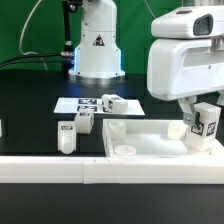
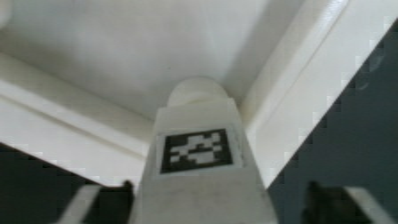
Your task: Assemble one leg
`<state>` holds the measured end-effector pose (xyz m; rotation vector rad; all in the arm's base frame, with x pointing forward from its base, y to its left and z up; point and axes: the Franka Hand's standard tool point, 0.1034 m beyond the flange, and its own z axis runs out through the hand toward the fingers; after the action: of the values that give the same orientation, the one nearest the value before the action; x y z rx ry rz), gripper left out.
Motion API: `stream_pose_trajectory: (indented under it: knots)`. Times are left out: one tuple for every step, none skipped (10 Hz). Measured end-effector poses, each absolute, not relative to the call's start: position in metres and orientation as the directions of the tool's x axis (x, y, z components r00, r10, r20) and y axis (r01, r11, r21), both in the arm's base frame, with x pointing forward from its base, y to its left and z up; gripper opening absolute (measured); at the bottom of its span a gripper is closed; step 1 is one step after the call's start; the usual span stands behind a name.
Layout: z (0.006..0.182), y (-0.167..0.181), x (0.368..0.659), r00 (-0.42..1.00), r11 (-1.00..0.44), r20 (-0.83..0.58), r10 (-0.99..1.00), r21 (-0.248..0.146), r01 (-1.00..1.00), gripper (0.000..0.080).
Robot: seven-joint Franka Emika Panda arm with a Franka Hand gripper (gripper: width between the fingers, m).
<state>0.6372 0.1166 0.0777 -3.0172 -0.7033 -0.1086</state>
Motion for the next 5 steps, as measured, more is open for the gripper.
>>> stream_pose_trajectory:
  knots:
    - [0.0777, 0.1166, 0.6372, 0.923, -0.925, 0.076, 0.376, -0.03, 0.379, 0.0375]
    - [0.0776, 0.1149, 0.6377, 0.947, -0.949, 0.075, 0.311, -0.033, 0.314, 0.0288]
    - [0.0775, 0.1146, 0.6378, 0.967, -0.969, 0.072, 0.243, -0.039, 0.246, 0.0288]
    - [0.077, 0.1142, 0.6384, 0.982, -0.984, 0.077, 0.171, -0.043, 0.175, 0.0288]
    - [0.0764, 0.1132, 0.6397, 0.992, -0.996, 0.11, 0.062, -0.049, 0.068, 0.0288]
